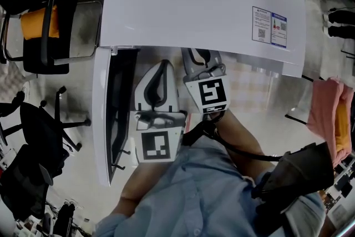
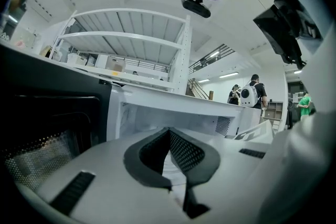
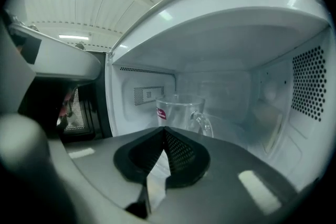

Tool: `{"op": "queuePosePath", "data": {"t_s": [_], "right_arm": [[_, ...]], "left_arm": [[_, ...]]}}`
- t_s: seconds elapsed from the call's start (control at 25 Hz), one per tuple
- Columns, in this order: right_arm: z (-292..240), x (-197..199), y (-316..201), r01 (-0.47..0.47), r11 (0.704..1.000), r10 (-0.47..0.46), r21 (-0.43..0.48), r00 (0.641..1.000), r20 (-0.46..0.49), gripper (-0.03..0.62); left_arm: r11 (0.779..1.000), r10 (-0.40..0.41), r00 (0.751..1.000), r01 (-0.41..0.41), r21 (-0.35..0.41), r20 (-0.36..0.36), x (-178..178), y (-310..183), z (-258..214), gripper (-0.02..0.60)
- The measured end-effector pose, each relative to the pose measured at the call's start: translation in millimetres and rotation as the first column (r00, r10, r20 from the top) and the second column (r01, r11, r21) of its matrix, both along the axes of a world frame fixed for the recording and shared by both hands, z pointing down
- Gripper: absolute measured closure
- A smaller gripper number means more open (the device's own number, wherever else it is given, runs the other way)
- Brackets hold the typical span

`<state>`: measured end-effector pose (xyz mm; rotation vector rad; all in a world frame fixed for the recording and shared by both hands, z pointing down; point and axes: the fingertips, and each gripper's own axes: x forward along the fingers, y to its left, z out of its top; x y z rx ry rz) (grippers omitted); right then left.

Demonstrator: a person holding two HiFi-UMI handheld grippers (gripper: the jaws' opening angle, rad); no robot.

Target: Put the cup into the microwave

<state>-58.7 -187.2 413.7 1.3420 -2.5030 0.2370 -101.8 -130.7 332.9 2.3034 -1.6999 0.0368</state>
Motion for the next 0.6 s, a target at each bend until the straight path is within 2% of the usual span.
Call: {"op": "queuePosePath", "data": {"t_s": [0.28, 0.6], "right_arm": [[1.0, -3.3, 11.8, 0.036, 0.999, -0.036, -0.008, 0.999, 0.024, 0.589], [-31.7, -5.2, 69.5, 0.122, 0.993, -0.122, 0.000, 0.991, 0.047, 0.591]], "left_arm": [[1.000, -0.019, 1.000, 0.019, 0.008, 0.018, -5.4, 10.7, -4.4, 0.575], [0.998, -0.059, 0.998, 0.058, 0.032, 0.035, -3.8, 47.2, -29.9, 0.575]]}}
